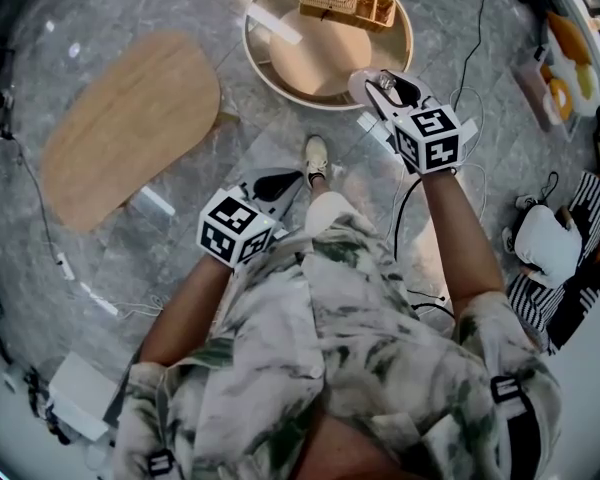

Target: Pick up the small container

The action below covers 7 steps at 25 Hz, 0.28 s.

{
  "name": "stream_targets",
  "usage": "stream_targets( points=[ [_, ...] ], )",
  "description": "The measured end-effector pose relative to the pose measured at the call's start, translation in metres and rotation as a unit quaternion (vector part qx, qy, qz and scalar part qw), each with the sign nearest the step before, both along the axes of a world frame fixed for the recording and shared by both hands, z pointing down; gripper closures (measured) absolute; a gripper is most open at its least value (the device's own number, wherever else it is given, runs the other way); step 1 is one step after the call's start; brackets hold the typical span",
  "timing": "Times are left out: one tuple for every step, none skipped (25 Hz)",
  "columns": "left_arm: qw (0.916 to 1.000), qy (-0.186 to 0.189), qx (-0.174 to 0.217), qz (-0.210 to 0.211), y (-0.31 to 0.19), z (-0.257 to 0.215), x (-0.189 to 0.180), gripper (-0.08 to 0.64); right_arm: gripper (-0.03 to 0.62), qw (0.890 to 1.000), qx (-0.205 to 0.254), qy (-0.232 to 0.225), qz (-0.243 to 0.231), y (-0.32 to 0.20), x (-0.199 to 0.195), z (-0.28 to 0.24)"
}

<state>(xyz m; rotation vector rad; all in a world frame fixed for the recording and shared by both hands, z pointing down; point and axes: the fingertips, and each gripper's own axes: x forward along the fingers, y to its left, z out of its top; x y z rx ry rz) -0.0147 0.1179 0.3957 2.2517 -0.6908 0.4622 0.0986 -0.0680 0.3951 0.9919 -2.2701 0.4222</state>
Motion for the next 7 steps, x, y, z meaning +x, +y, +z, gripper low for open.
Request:
stream_targets(
  points=[
    [1.0000, 0.001, -0.001, 0.000, -0.003, 0.001, 0.001, 0.538, 0.434, 1.000, -0.001, 0.000, -0.001, -0.003, 0.001, 0.001],
    [1.0000, 0.002, -0.002, -0.001, -0.007, 0.001, 0.003, 0.538, 0.434, 1.000, -0.002, 0.000, -0.001, -0.007, 0.002, 0.002],
    [1.0000, 0.002, -0.003, -0.002, -0.012, 0.001, 0.004, 0.538, 0.434, 1.000, -0.003, 0.000, -0.002, -0.011, 0.003, 0.003],
    [1.0000, 0.003, -0.004, -0.002, -0.017, 0.001, 0.006, 0.538, 0.434, 1.000, -0.004, 0.001, -0.003, -0.015, 0.004, 0.004],
    [1.0000, 0.003, -0.004, -0.003, -0.021, 0.001, 0.007, 0.538, 0.434, 1.000, -0.004, 0.002, -0.004, -0.018, 0.005, 0.005],
    [1.0000, 0.004, -0.004, -0.003, -0.024, 0.001, 0.009, 0.538, 0.434, 1.000, -0.004, 0.002, -0.004, -0.022, 0.007, 0.006],
    [1.0000, 0.004, -0.005, -0.003, -0.028, 0.000, 0.011, 0.538, 0.434, 1.000, -0.005, 0.002, -0.005, -0.025, 0.008, 0.007]
  ],
)
